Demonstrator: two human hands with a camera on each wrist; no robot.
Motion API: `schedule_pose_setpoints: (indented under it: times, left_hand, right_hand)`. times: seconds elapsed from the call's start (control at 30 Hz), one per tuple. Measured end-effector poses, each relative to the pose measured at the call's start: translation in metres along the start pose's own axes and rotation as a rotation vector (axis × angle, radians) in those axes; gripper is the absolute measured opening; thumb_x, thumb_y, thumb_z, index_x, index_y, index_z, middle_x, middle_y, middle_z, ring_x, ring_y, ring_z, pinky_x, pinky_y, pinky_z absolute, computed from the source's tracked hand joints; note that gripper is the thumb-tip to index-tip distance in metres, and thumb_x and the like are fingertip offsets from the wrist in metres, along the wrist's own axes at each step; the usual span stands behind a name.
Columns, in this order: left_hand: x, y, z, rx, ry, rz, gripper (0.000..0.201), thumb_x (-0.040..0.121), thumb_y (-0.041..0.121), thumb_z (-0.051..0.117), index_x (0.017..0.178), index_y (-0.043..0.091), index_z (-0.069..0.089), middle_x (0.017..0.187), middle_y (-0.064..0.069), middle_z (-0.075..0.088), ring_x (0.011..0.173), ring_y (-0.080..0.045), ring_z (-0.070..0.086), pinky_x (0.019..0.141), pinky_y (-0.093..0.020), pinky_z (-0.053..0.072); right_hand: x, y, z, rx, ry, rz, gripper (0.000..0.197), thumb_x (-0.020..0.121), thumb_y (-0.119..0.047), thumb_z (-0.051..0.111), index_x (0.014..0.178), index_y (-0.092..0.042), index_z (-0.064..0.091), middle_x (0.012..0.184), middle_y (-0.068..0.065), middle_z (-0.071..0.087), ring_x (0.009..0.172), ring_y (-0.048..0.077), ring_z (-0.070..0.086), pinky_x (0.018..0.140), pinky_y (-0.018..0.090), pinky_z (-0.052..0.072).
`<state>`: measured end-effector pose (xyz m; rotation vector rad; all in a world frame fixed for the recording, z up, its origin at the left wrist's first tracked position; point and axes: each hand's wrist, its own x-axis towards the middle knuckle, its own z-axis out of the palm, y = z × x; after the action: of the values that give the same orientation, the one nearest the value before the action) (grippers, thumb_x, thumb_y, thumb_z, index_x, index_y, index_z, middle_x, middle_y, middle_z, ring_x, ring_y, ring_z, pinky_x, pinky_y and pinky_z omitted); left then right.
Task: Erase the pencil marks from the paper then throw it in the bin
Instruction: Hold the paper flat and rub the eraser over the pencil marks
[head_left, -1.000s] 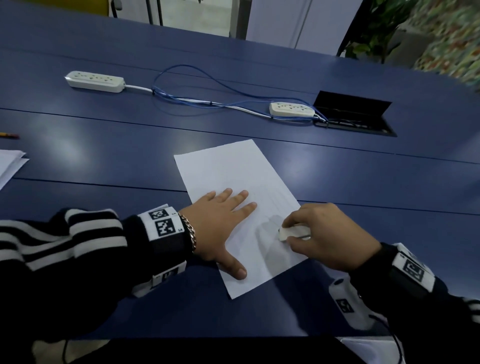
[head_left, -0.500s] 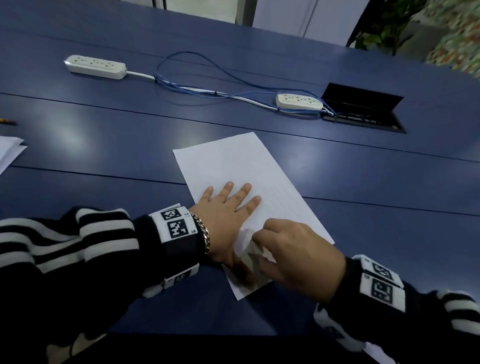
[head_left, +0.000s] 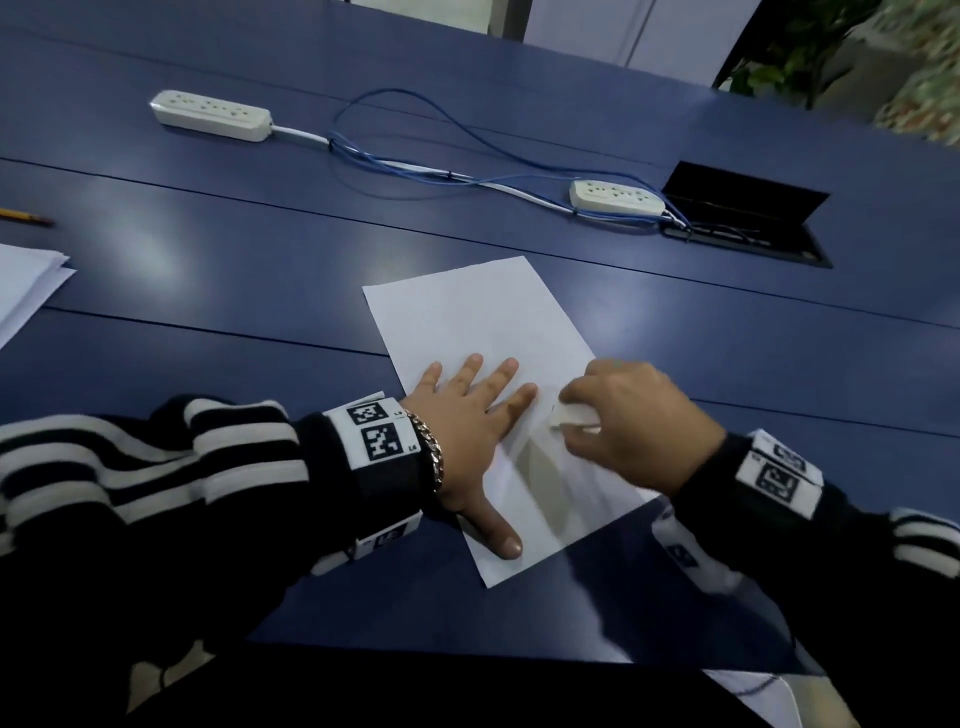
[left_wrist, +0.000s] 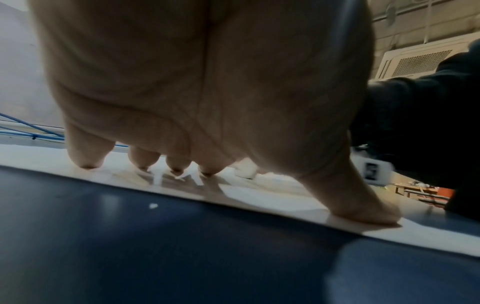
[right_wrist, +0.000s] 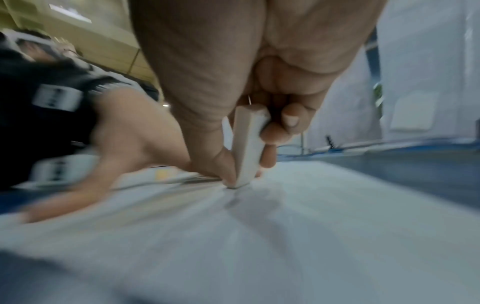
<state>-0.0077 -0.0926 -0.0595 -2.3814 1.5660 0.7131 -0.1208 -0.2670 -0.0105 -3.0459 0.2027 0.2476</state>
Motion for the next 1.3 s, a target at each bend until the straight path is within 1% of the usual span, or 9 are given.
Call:
schedule_pose_setpoints:
  times: [0.07,0.17,0.23,0.4,0.5,0.67,0.87,1.03,1.3]
  left_hand:
    - [0.000,0.001,0.000,-0.002,-0.001,-0.002,0.166,0.046,0.105,0.062,0.158,0.031,-0.035,0.166,0.001,-0.042,0.157,-0.033,-0.031,0.128,-0.062,-0.007]
    - [-0.001,0.003,-0.004,0.008,0.003,-0.017,0.166,0.047,0.104,0.064,0.160,0.029,-0.033,0.167,0.000,-0.041,0.157,-0.034,-0.030,0.128,-0.062,-0.007]
    - [-0.002,0.003,-0.005,0.009,-0.004,-0.014,0.166,0.048,0.104,0.064,0.160,0.029,-0.033,0.167,0.000,-0.041,0.157,-0.034,-0.030,0.128,-0.061,-0.007]
    - [-0.005,0.001,-0.006,-0.008,-0.014,-0.002,0.165,0.047,0.103,0.066,0.160,0.031,-0.031,0.168,0.003,-0.039,0.158,-0.032,-0.029,0.128,-0.060,-0.008]
    - [-0.009,-0.005,-0.009,0.000,-0.018,0.031,0.164,0.050,0.100,0.070,0.161,0.032,-0.030,0.168,0.005,-0.039,0.158,-0.030,-0.029,0.128,-0.060,-0.008]
    - [-0.021,-0.023,-0.011,0.026,-0.064,0.172,0.160,0.055,0.094,0.075,0.161,0.037,-0.030,0.167,0.010,-0.040,0.155,-0.024,-0.036,0.127,-0.054,-0.016]
    - [-0.027,-0.026,-0.023,-0.088,0.042,0.235,0.128,0.068,0.090,0.068,0.167,0.031,0.012,0.174,0.006,-0.024,0.158,-0.019,-0.029,0.130,-0.044,-0.013]
    - [-0.009,-0.023,-0.024,0.023,0.014,0.165,0.151,0.064,0.092,0.071,0.166,0.027,-0.019,0.170,0.004,-0.034,0.158,-0.023,-0.030,0.130,-0.048,-0.012]
    - [0.005,-0.018,-0.023,0.068,-0.061,0.103,0.170,0.047,0.099,0.072,0.159,0.029,-0.034,0.167,0.007,-0.040,0.156,-0.028,-0.032,0.128,-0.060,-0.009]
  right_hand:
    - [-0.004,-0.005,0.001,-0.005,0.033,-0.048,0.027,0.084,-0.038,0.060,0.100,-0.019,0.069,0.093,0.000,0.059,0.091,0.026,0.061,0.071,0.032,0.042]
    - [-0.031,-0.027,0.007,0.041,-0.152,-0.228,0.023,0.083,-0.038,0.057,0.091,-0.019,0.066,0.085,-0.002,0.055,0.081,0.021,0.057,0.072,0.035,0.048]
    - [-0.017,-0.017,-0.005,0.018,-0.199,-0.208,0.030,0.083,-0.046,0.054,0.099,-0.025,0.068,0.089,-0.003,0.057,0.084,0.020,0.058,0.077,0.036,0.049]
    - [0.013,0.012,-0.004,0.039,0.005,-0.023,0.037,0.083,-0.048,0.064,0.112,-0.027,0.070,0.101,-0.002,0.066,0.099,0.023,0.061,0.088,0.039,0.049]
    - [-0.015,0.005,-0.002,0.137,-0.051,-0.099,0.034,0.081,-0.051,0.067,0.107,-0.031,0.071,0.098,-0.012,0.069,0.091,0.010,0.063,0.083,0.028,0.051]
    - [-0.033,0.033,-0.010,0.222,0.083,0.040,0.027,0.080,-0.044,0.073,0.103,-0.031,0.074,0.090,-0.018,0.068,0.083,0.004,0.060,0.076,0.015,0.045]
    - [-0.059,0.012,0.010,0.223,-0.045,-0.029,0.028,0.081,-0.046,0.068,0.104,-0.032,0.071,0.093,-0.016,0.065,0.085,0.004,0.061,0.079,0.028,0.052]
    - [-0.043,0.008,-0.001,0.207,-0.013,-0.074,0.027,0.083,-0.043,0.069,0.106,-0.030,0.071,0.096,-0.015,0.067,0.088,0.006,0.062,0.081,0.027,0.052]
    - [0.020,0.017,-0.004,0.090,0.042,0.013,0.035,0.085,-0.049,0.064,0.111,-0.026,0.070,0.102,-0.002,0.072,0.099,0.023,0.063,0.088,0.040,0.051]
